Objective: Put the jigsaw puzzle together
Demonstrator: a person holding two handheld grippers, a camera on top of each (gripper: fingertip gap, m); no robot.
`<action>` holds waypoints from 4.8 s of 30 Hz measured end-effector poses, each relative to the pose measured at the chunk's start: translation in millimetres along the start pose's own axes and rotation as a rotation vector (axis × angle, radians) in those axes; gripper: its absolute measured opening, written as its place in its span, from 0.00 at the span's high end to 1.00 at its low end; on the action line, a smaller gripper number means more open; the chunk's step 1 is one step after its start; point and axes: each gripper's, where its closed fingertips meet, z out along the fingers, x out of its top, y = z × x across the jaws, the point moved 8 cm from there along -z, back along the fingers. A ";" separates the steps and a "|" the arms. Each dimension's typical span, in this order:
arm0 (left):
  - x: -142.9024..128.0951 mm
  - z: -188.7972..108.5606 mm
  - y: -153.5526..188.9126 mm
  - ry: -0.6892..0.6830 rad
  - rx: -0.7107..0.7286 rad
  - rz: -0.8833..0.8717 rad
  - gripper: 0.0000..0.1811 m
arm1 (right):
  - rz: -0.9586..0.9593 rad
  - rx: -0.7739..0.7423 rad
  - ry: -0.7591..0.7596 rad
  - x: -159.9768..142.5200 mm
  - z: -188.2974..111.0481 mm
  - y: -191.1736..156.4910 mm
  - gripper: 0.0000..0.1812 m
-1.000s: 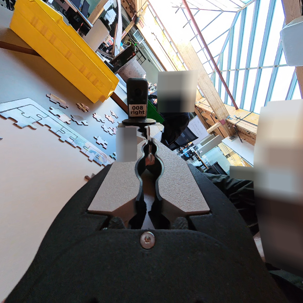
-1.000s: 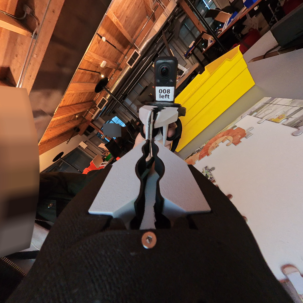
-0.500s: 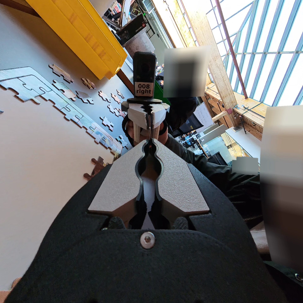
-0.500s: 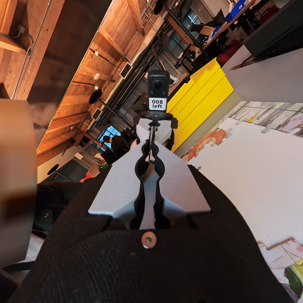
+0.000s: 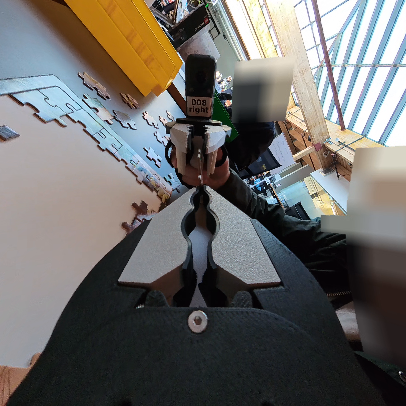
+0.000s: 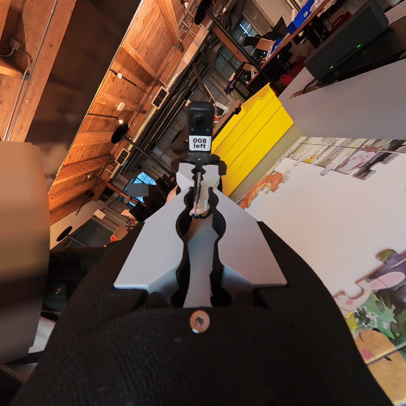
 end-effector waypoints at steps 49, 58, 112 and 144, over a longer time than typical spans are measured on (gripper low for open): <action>-20.9 6.9 -11.7 -0.295 0.125 -0.021 0.92 | 0.182 -1.252 -0.081 -23.7 -366.9 -89.1 1.00; -26.7 -3.1 -33.9 -0.402 0.430 0.090 1.00 | 0.385 -1.091 -0.047 -84.8 -408.4 -84.4 0.99; 26.6 -268.3 92.5 0.164 1.139 0.428 0.74 | -0.957 -0.905 -0.359 -21.5 -69.2 -21.0 0.85; 0.6 -282.5 -67.6 -0.786 1.452 -0.281 0.72 | -1.139 -0.838 -0.497 -35.3 -58.8 -33.4 0.85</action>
